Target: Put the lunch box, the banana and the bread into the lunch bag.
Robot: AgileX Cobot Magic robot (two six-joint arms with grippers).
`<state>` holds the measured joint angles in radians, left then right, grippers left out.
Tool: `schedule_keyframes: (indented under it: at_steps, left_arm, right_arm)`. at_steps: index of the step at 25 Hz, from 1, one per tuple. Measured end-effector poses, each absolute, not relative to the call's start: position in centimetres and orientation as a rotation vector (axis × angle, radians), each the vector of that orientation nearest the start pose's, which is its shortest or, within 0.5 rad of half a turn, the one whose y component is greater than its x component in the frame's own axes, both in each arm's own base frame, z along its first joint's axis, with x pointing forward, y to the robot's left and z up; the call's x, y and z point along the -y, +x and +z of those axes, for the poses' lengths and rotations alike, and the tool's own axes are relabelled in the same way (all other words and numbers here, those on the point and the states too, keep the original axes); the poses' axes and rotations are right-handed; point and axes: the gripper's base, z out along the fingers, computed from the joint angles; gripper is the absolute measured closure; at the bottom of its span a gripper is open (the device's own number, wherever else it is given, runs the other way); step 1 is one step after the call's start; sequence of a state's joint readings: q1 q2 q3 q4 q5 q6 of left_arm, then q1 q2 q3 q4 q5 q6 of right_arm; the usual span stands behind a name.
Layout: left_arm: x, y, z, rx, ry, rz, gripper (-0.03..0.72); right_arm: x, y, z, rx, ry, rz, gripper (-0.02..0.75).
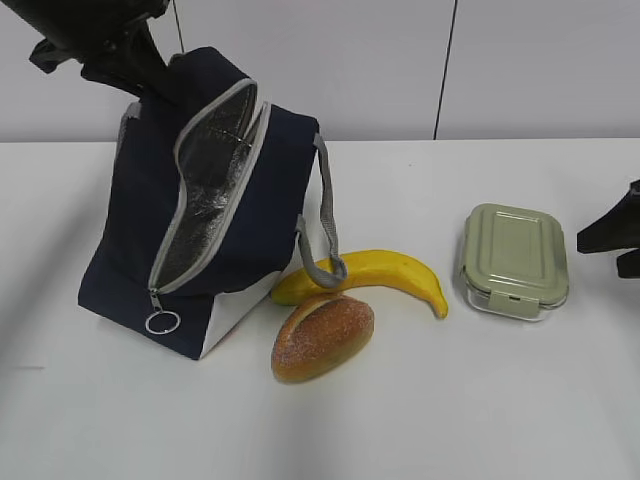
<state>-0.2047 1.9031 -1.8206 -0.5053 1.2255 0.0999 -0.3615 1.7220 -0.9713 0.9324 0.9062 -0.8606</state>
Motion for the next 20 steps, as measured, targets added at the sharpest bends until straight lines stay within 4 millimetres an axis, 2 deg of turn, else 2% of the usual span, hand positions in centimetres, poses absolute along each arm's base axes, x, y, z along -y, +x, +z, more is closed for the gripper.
schedule_keyframes:
  at_steps: [5,13,20]
  left_arm:
    - [12.4,39.3,32.6,-2.72,0.296,-0.73,0.704]
    - [12.5,39.3,32.6,-2.716,0.294,-0.749,0.704]
    - [12.5,39.3,32.6,-2.715,0.297,-0.749,0.704]
  right_arm:
    - [5.6,32.4,16.7,-2.609,0.141,0.912,0.202]
    - [6.1,34.2,16.2,-2.581,0.12,0.938,0.202]
    - [6.4,35.0,14.7,-2.604,0.133,0.961,0.202]
